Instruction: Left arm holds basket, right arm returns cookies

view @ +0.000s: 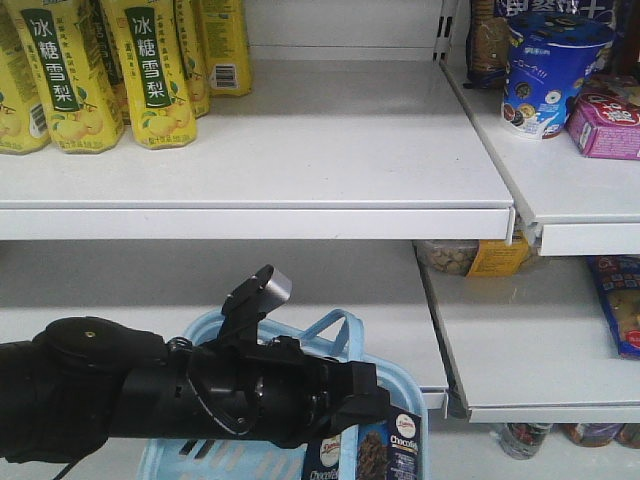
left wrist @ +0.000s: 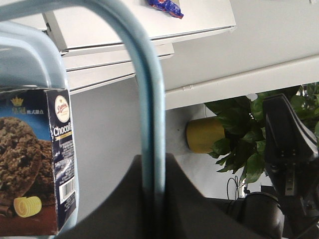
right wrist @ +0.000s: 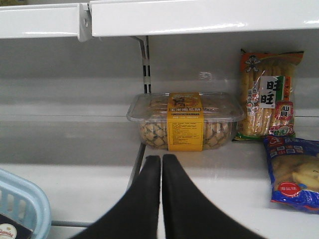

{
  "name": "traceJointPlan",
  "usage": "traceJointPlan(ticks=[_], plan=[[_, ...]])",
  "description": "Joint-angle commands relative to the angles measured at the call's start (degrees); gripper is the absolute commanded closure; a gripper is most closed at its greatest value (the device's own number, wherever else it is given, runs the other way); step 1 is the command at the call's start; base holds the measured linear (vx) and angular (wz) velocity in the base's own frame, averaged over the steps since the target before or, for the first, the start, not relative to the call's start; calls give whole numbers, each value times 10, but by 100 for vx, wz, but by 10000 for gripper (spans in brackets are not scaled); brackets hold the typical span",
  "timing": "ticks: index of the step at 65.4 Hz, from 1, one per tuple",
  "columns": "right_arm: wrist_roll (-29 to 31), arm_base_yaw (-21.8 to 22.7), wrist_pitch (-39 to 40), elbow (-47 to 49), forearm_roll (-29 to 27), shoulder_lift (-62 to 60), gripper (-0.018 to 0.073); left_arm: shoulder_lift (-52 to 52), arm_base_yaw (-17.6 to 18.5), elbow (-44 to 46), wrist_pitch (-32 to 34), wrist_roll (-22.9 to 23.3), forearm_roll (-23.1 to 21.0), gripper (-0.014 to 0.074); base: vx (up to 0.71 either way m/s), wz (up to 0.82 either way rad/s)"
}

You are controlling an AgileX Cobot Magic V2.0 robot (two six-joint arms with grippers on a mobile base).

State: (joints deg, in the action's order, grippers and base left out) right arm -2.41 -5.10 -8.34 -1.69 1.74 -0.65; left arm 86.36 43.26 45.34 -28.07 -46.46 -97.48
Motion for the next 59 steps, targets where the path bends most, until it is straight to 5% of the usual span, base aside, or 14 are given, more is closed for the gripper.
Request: traceJointPlan(ticks=[1, 59], plan=[[1, 2, 45, 0, 2, -6, 568, -25, 2, 17, -5, -13, -19, 603, 2, 2], [1, 2, 45, 0, 2, -6, 568, -25, 2, 17, -5, -13, -19, 603, 0, 0]])
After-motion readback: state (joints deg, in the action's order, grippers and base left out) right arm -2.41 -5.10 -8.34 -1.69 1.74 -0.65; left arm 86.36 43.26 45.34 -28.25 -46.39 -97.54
